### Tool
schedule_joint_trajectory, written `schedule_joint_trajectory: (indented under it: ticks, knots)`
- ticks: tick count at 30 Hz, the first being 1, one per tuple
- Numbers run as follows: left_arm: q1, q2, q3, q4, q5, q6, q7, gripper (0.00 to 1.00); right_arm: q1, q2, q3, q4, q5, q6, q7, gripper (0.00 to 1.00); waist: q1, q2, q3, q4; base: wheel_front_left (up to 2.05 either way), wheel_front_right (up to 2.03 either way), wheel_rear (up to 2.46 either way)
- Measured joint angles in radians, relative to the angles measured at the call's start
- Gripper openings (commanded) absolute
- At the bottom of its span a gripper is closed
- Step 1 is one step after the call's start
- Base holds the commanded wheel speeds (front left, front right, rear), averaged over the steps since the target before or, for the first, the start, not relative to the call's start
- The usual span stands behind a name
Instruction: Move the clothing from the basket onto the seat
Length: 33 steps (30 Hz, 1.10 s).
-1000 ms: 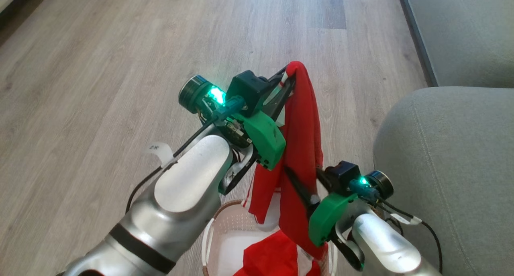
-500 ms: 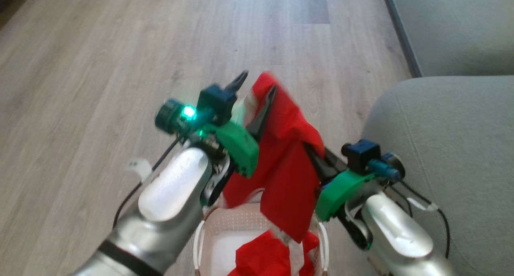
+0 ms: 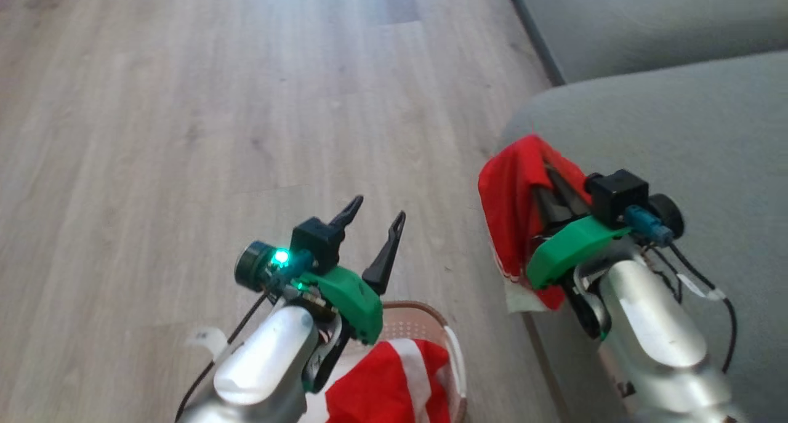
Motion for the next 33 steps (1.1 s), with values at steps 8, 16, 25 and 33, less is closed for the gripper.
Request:
schedule_joint_trajectory:
  ticks: [8, 16, 25, 33]
  knots:
    - [0.036, -0.015, 0.001, 0.004, 0.002, -0.001, -0.008, 1.0, -0.002, -0.034, -0.038, -0.029, -0.028, 0.0, 0.0, 0.0, 0.0, 0.0, 0.023, -0.131, 0.0, 0.0, 0.0]
    - [0.058, -0.031, 0.029, -0.045, 0.026, -0.003, -0.009, 1.0, -0.003, -0.054, -0.055, -0.075, -0.029, 0.0, 0.001, 0.0, 0.0, 0.0, 0.053, -0.258, 0.0, 0.0, 0.0]
    - [0.058, -0.035, 0.04, -0.066, 0.064, -0.004, -0.009, 1.0, -0.003, -0.064, -0.064, -0.108, -0.027, 0.0, 0.015, 0.0, 0.0, 0.0, 0.103, -0.338, 0.0, 0.0, 0.0]
    - [0.057, -0.035, 0.065, -0.08, 0.1, -0.01, -0.009, 1.0, -0.128, -0.081, -0.058, -0.052, 0.001, 0.0, 0.029, 0.0, 0.0, 0.0, 0.16, -0.322, 0.0, 0.0, 0.0]
